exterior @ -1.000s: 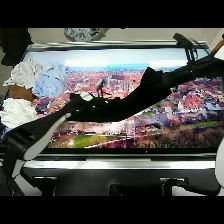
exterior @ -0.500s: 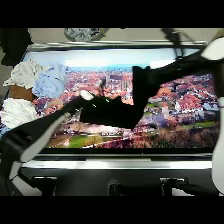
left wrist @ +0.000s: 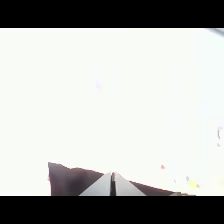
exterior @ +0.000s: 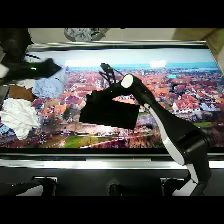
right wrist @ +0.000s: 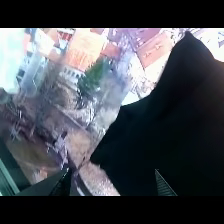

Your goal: Fold the shirts.

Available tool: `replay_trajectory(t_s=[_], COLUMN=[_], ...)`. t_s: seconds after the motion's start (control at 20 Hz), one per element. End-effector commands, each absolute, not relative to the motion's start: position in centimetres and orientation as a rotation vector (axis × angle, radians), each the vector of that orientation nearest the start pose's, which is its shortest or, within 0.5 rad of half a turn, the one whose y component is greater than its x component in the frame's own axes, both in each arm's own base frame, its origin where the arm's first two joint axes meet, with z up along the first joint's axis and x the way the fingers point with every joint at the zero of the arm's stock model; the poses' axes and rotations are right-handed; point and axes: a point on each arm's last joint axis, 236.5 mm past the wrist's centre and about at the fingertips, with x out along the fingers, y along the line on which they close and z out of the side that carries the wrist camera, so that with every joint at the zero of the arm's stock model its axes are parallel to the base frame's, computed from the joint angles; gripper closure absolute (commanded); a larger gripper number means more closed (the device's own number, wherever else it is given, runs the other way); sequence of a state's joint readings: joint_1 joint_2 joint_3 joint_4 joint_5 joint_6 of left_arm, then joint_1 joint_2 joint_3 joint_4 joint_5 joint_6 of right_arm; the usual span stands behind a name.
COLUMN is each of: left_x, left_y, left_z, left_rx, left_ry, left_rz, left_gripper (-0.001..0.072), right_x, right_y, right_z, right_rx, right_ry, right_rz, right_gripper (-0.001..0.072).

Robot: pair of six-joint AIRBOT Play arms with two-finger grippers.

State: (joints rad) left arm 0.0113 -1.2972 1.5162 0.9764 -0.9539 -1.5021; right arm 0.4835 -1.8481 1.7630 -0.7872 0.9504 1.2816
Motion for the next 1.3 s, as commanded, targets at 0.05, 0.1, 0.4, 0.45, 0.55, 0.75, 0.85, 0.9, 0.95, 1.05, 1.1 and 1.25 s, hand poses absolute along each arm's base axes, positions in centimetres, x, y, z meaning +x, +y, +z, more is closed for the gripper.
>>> replay_trajectory(t_s=[0.05, 0.1, 0.4, 0.45, 0.55, 0.75, 0.85, 0.9, 0.95, 1.05, 1.1, 1.25], left_x=[45.5, 45.5, 45.3, 45.2, 45.1, 44.7, 44.7, 44.7, 44.9, 45.1, 45.1, 45.1], left_y=[-6.3, -6.3, -6.2, -6.4, -6.9, -9.3, -10.2, -10.6, -10.6, -10.7, -10.7, -10.7], left_z=[24.4, 24.3, 21.7, 21.5, 21.4, 21.4, 21.6, 21.7, 21.9, 22.0, 22.0, 21.9], left_rx=[-0.379, -0.376, -0.369, -0.367, -0.363, -0.346, -0.339, -0.338, -0.338, -0.339, -0.340, -0.343], left_ry=[0.628, 0.630, 0.686, 0.691, 0.695, 0.704, 0.700, 0.692, 0.684, 0.673, 0.675, 0.677], left_rz=[-0.290, -0.287, -0.283, -0.286, -0.298, -0.347, -0.365, -0.371, -0.370, -0.369, -0.370, -0.369], left_gripper=[0.0681, 0.0680, 0.0680, 0.0680, 0.0680, 0.0680, 0.0679, 0.0679, 0.0679, 0.0679, 0.0679, 0.0679], right_x=[45.6, 45.5, 39.5, 39.2, 39.6, 40.9, 41.7, 42.1, 42.6, 44.6, 46.1, 47.8], right_y=[33.6, 28.9, 7.3, 9.2, 13.7, 18.4, 20.5, 21.0, 20.8, 17.8, 14.9, 1.8], right_z=[2.8, 2.6, -2.8, -4.1, -6.7, -9.9, -8.9, -7.6, -6.0, -2.2, -0.4, 3.3], right_rx=[0.170, 0.090, 0.020, 0.144, 0.402, 0.655, 0.699, 0.706, 0.673, 0.596, 0.576, 0.536], right_ry=[1.101, 1.166, 1.601, 1.574, 1.491, 1.428, 1.360, 1.315, 1.257, 1.147, 1.097, 1.026], right_rz=[0.902, 0.852, 0.491, 0.527, 0.561, 0.545, 0.641, 0.708, 0.793, 0.875, 0.851, 0.620], right_gripper=[0.0082, 0.0080, 0.0081, 0.0081, 0.0081, 0.0187, 0.0431, 0.0665, 0.0672, 0.0673, 0.0673, 0.0673])
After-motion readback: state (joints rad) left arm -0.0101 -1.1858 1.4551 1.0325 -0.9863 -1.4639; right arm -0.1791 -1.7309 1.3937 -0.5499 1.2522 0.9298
